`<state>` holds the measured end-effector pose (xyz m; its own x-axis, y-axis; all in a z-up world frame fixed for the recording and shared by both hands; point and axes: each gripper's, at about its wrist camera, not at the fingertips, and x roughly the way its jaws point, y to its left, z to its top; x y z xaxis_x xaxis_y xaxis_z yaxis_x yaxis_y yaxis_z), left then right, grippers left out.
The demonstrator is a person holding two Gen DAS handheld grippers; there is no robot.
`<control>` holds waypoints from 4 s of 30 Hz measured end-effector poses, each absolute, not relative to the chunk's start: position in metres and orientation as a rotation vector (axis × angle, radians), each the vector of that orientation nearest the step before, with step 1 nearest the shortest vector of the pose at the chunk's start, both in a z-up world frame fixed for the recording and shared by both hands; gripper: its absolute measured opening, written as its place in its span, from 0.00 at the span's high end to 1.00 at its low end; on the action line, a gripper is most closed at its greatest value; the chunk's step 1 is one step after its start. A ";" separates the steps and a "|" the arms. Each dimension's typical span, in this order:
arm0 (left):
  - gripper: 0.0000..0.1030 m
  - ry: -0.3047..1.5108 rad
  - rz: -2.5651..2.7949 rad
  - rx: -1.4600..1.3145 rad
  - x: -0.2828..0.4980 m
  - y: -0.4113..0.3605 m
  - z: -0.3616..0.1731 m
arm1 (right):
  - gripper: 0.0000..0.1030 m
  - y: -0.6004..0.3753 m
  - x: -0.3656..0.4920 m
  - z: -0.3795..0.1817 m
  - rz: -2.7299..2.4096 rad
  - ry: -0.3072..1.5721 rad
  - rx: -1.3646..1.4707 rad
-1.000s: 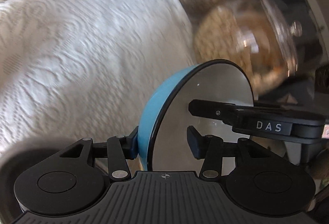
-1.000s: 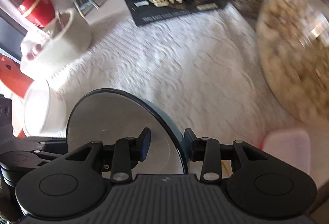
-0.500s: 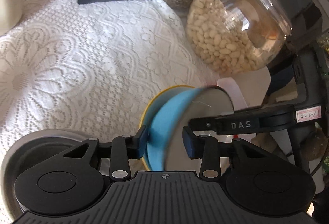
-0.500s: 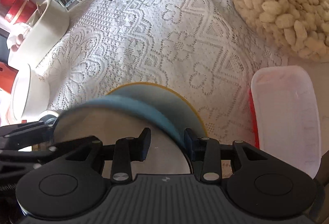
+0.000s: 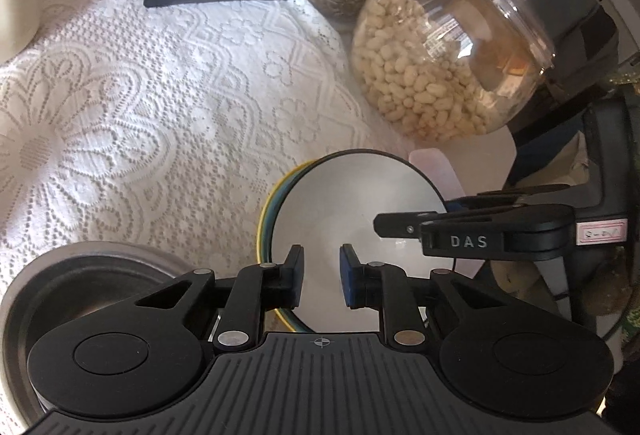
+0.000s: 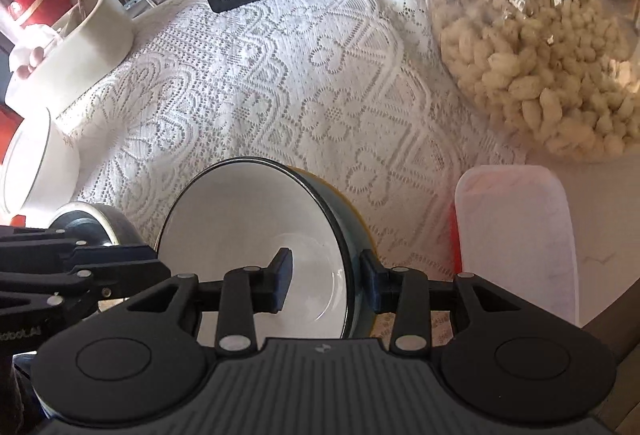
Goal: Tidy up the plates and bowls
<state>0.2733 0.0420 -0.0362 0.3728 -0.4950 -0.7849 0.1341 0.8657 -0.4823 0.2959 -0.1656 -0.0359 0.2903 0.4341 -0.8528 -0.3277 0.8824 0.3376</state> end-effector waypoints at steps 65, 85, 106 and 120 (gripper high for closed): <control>0.69 0.935 0.095 -0.427 0.333 0.088 0.003 | 0.63 -0.094 0.399 0.015 0.820 1.025 0.187; 0.70 1.040 0.048 -0.473 0.216 -0.006 -0.027 | 0.61 -0.203 0.295 -0.025 0.867 0.944 0.095; 0.70 0.852 0.083 -0.512 0.158 0.024 0.016 | 0.63 -0.230 0.258 0.009 0.748 0.780 0.037; 0.70 0.837 0.464 -0.657 0.067 0.148 -0.022 | 0.57 -0.071 0.205 0.056 0.983 0.789 -0.169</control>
